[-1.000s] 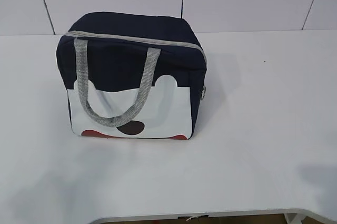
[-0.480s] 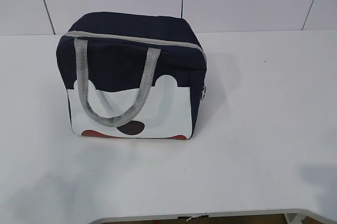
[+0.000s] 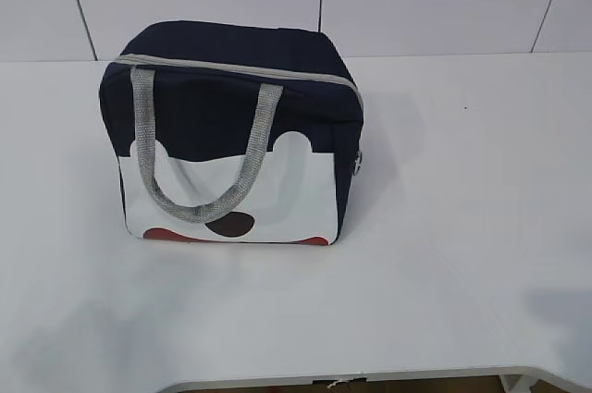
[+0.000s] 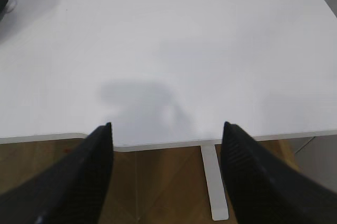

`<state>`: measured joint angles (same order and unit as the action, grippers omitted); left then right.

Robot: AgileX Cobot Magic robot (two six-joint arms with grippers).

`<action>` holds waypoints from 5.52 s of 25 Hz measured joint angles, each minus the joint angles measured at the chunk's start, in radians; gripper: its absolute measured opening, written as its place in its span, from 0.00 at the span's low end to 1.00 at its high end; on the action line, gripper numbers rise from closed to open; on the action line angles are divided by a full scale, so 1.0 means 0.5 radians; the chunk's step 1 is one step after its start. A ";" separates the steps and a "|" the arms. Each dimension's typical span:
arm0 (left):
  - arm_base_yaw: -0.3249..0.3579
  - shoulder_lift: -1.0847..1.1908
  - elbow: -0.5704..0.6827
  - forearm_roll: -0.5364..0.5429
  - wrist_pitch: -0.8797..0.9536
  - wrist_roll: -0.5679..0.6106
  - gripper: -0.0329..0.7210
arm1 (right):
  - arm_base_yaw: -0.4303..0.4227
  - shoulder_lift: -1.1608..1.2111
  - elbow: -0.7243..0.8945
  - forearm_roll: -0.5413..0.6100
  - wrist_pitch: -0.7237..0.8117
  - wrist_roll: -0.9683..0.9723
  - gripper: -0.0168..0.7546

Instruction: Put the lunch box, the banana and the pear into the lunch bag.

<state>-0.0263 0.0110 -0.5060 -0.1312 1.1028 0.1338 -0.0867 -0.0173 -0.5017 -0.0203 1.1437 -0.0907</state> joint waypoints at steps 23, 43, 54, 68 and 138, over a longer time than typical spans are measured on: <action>0.000 0.000 0.000 0.000 0.000 0.000 0.55 | 0.139 0.000 0.000 0.000 0.000 0.000 0.70; 0.000 0.000 0.000 0.000 0.000 0.000 0.52 | 0.139 0.000 0.000 0.000 -0.001 0.000 0.70; 0.000 0.000 0.000 0.000 0.000 0.000 0.52 | 0.139 0.000 0.000 0.000 -0.001 0.000 0.70; 0.000 0.000 0.000 0.000 0.000 0.000 0.52 | 0.139 0.000 0.000 0.000 -0.001 0.000 0.70; 0.000 0.000 0.000 0.000 0.000 0.000 0.52 | 0.139 0.000 0.000 0.000 -0.004 0.000 0.70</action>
<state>-0.0263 0.0110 -0.5060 -0.1312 1.1028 0.1338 -0.0171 -0.0173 -0.5017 -0.0203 1.1415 -0.0907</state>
